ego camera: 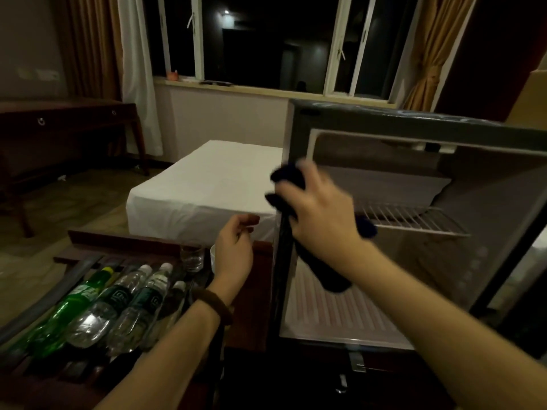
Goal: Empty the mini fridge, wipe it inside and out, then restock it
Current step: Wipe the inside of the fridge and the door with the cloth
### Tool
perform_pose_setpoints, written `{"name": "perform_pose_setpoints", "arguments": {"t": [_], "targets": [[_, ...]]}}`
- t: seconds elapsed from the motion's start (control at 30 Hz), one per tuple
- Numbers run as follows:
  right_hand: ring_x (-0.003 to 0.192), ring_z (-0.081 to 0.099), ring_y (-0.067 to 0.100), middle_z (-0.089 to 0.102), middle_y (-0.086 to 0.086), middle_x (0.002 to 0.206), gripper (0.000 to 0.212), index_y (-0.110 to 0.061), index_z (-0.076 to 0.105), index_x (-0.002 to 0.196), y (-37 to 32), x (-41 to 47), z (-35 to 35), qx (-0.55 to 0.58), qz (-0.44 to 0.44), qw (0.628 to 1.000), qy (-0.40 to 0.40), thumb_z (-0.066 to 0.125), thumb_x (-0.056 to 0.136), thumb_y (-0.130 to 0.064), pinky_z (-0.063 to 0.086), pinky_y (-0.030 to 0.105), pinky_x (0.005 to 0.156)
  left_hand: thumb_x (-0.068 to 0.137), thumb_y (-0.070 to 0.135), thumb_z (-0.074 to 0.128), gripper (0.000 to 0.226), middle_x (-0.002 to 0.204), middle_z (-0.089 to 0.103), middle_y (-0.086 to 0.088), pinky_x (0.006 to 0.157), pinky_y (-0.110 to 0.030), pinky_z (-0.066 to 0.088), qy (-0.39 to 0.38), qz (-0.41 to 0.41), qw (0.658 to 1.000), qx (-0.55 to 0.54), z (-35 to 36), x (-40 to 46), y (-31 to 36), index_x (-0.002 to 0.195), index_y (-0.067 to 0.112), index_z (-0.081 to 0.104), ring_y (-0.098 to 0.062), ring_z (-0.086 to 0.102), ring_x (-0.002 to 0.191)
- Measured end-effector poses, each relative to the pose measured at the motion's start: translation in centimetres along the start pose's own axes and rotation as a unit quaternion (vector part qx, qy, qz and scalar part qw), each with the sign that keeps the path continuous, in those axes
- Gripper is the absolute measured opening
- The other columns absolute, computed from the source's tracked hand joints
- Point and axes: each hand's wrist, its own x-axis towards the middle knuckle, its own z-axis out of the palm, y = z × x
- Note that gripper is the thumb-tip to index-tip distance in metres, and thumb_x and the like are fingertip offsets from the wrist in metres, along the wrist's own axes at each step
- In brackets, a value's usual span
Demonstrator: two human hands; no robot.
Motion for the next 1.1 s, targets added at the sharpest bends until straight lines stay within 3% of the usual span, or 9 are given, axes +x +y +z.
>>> {"name": "perform_pose_setpoints", "arguments": {"t": [0.1,0.17,0.3,0.4,0.53,0.67,0.9,0.97,1.1], "targets": [[0.092,0.056,0.031,0.043,0.011,0.127,0.037,-0.021,0.060,0.105,-1.2,-5.6,3.8,0.038,0.001,0.995,-0.089,0.075,0.071,-0.015,0.048,0.031,0.045,0.086,-0.011,0.040,0.036,0.090,0.061,0.007,0.076,-0.018,0.044,-0.004,-0.005,1.000,0.006,-0.5,-1.0,-1.1,0.090,0.020,0.058,-0.009,0.058,0.088],[0.092,0.057,0.030,0.043,0.010,0.125,0.035,-0.021,0.061,0.105,-1.2,-6.0,4.0,0.068,0.011,0.993,-0.099,0.075,0.073,-0.015,0.050,0.033,0.046,0.088,-0.010,0.042,0.031,0.089,0.062,0.004,0.075,-0.015,0.047,-0.024,-0.017,1.000,-0.004,-0.6,-1.6,-1.6,0.089,0.017,0.058,-0.009,0.058,0.087],[0.094,0.058,0.035,0.050,0.018,0.123,0.031,-0.015,0.063,0.107,0.1,-1.4,0.8,0.081,0.060,0.994,0.049,0.069,0.076,-0.012,0.054,0.039,0.059,0.089,-0.005,0.049,0.025,0.087,0.063,0.003,0.072,-0.013,0.047,-0.062,-0.025,0.998,-0.015,-0.5,-1.9,-2.4,0.086,0.019,0.058,-0.010,0.059,0.086],[0.094,0.058,0.036,0.051,0.020,0.122,0.033,-0.014,0.061,0.107,0.4,-0.2,0.5,0.050,0.073,0.988,0.124,0.065,0.075,-0.011,0.051,0.037,0.059,0.090,-0.001,0.051,0.016,0.088,0.063,0.005,0.071,-0.009,0.046,-0.067,-0.010,0.998,-0.009,-0.2,-1.9,-2.4,0.090,0.013,0.059,-0.003,0.058,0.085],[0.096,0.057,0.037,0.046,0.016,0.124,0.041,-0.017,0.056,0.111,-0.9,-7.3,5.3,0.060,0.026,0.998,0.025,0.065,0.072,-0.009,0.055,0.043,0.057,0.090,-0.001,0.052,0.020,0.088,0.063,0.007,0.074,-0.012,0.048,-0.057,-0.006,0.998,-0.023,-0.3,-2.2,-3.1,0.087,0.018,0.059,-0.002,0.059,0.085],[0.083,0.060,0.036,0.053,0.016,0.115,0.036,-0.017,0.064,0.101,-1.9,-11.0,6.6,0.081,0.032,0.993,-0.076,0.046,0.071,-0.024,0.052,0.039,0.043,0.089,0.000,0.053,0.026,0.088,0.063,0.005,0.076,-0.017,0.047,-0.056,-0.054,0.997,-0.020,-0.7,-2.9,-4.3,0.082,0.025,0.059,-0.013,0.059,0.090],[0.096,0.057,0.040,0.053,0.022,0.122,0.039,-0.009,0.062,0.111,-1.6,-5.5,4.0,0.067,0.121,0.989,0.051,0.068,0.073,-0.005,0.053,0.042,0.061,0.092,0.003,0.051,0.021,0.090,0.062,0.006,0.081,-0.023,0.047,-0.050,-0.051,0.997,-0.014,-1.2,-3.2,-4.2,0.086,0.021,0.059,-0.013,0.059,0.092],[0.093,0.057,0.039,0.052,0.021,0.122,0.044,-0.010,0.061,0.111,-2.3,-7.9,5.9,0.041,0.102,0.993,0.043,0.070,0.069,-0.005,0.050,0.038,0.060,0.090,0.001,0.052,0.026,0.088,0.063,0.007,0.083,-0.025,0.047,-0.037,-0.058,0.997,-0.020,-1.2,-3.6,-5.1,0.084,0.025,0.059,-0.013,0.059,0.091],[0.079,0.060,0.034,0.042,0.012,0.120,0.052,-0.014,0.064,0.105,-3.5,-16.1,10.9,0.037,-0.011,0.991,-0.126,0.081,0.056,-0.011,0.048,0.032,0.043,0.087,-0.003,0.053,0.032,0.089,0.064,0.006,0.090,-0.032,0.047,-0.024,-0.099,0.995,-0.018,-1.5,-5.1,-7.2,0.081,0.028,0.059,-0.014,0.060,0.093]]}}
